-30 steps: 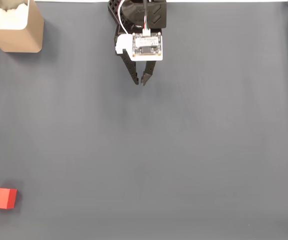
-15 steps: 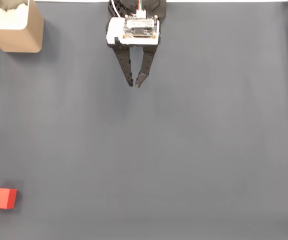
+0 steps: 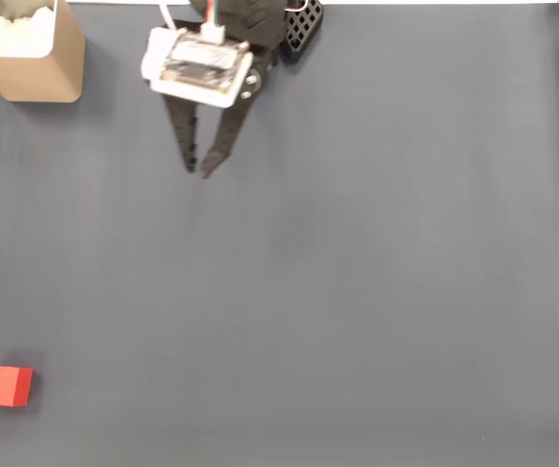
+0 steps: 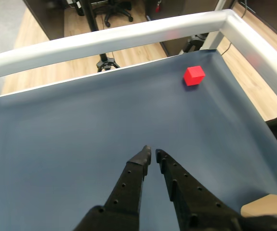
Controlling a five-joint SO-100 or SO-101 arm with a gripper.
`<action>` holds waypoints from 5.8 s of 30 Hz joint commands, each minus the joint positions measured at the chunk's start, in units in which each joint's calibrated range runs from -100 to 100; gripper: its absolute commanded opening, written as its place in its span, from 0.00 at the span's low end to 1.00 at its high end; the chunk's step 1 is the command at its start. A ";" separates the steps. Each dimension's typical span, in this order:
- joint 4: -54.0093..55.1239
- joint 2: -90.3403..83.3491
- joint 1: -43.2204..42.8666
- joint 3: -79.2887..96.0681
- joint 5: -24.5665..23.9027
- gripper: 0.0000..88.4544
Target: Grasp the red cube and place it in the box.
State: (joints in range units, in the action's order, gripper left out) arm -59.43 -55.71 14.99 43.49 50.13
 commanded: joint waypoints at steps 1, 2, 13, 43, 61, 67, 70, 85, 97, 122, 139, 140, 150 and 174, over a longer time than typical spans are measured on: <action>-0.33 3.46 3.69 -6.81 0.63 0.01; -0.41 4.67 4.55 -8.00 0.68 0.01; -0.57 18.71 11.93 -21.04 0.68 0.02; -2.87 57.70 20.53 -59.37 -0.88 0.03; -3.03 71.57 22.02 -74.51 0.34 0.22; 1.64 72.35 20.46 -73.96 0.98 0.28; 2.54 72.78 19.32 -74.24 1.61 0.29; 6.31 78.24 16.26 -78.25 3.37 0.33; 7.21 84.31 16.34 -82.91 4.00 0.34; 13.03 91.33 17.69 -84.55 3.57 0.41; 18.12 98.43 19.03 -89.84 3.42 0.45; 18.20 99.04 19.03 -90.75 3.27 0.45; 18.20 102.85 18.75 -96.14 3.03 0.45; 18.69 107.53 16.12 -99.97 2.30 0.45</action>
State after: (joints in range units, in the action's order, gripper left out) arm -41.85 52.93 31.90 -53.44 52.92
